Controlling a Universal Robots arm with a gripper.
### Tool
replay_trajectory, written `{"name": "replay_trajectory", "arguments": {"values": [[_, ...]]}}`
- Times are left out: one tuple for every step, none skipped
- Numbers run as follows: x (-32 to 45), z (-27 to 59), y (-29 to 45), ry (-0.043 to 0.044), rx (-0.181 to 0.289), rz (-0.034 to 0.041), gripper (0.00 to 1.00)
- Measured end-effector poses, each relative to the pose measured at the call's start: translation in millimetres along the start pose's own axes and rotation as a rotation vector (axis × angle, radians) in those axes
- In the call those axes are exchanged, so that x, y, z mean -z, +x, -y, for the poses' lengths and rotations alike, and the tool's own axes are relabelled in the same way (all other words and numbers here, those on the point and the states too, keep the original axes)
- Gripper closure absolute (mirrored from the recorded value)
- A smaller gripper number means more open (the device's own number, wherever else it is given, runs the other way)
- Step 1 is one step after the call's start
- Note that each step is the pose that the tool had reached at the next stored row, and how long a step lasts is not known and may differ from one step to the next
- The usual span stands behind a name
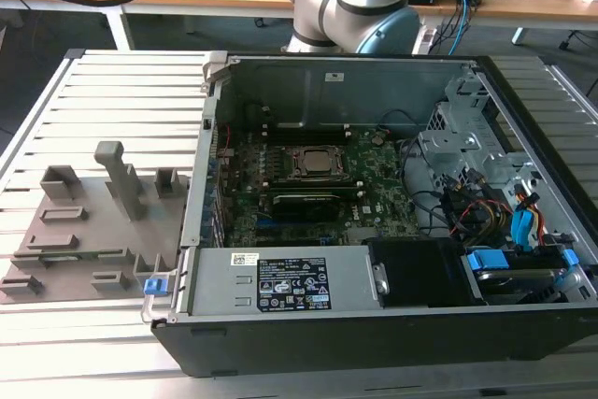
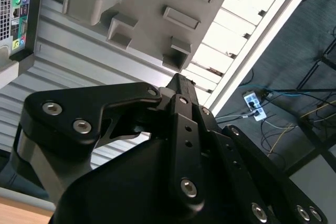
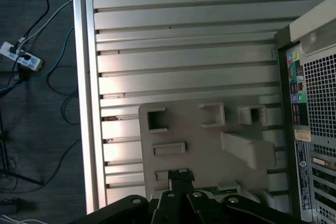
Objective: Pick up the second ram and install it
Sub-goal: 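Reach for the second ram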
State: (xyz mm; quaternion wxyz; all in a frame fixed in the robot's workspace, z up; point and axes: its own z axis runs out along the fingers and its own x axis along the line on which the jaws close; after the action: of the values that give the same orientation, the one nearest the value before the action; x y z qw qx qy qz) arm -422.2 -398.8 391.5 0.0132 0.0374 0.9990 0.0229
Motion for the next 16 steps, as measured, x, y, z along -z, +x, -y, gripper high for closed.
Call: {"name": "replay_trajectory", "arguments": {"values": [[0.0, 0.2, 2.9, 0.0, 0.0, 0.0001, 0.89], [0.0, 0.4, 5.4, 0.0, 0.0, -0.0001, 0.89], [0.0, 0.7, 8.9, 0.0, 0.0, 0.0, 0.89], [0.0, 0.9, 11.4, 0.0, 0.0, 0.0, 0.89], [-0.1, 1.0, 13.4, 0.0, 0.0, 0.0, 0.89], [-0.1, 1.3, 17.5, 0.0, 0.0, 0.0, 0.89], [-0.1, 1.5, 19.6, 0.0, 0.0, 0.0, 0.89], [-0.1, 1.6, 21.0, 0.0, 0.0, -0.0001, 0.89], [-0.2, 1.7, 21.7, -0.0001, 0.0, 0.0001, 0.89], [-0.2, 1.7, 21.7, -0.0001, 0.0, 0.0001, 0.89], [-0.2, 1.7, 21.7, 0.0, 0.0, 0.0, 0.89], [-0.2, 1.7, 21.8, 0.0, 0.0, 0.0, 0.89], [-0.2, 1.7, 21.8, 0.0, 0.0, 0.0, 0.89], [-0.2, 1.7, 21.8, 0.0, 0.0, 0.0, 0.89], [-0.3, 1.7, 21.8, 0.0, 0.0, -0.0001, 0.89], [-0.4, 1.7, 20.7, 0.0, 0.0, 0.0001, 0.89]]}}
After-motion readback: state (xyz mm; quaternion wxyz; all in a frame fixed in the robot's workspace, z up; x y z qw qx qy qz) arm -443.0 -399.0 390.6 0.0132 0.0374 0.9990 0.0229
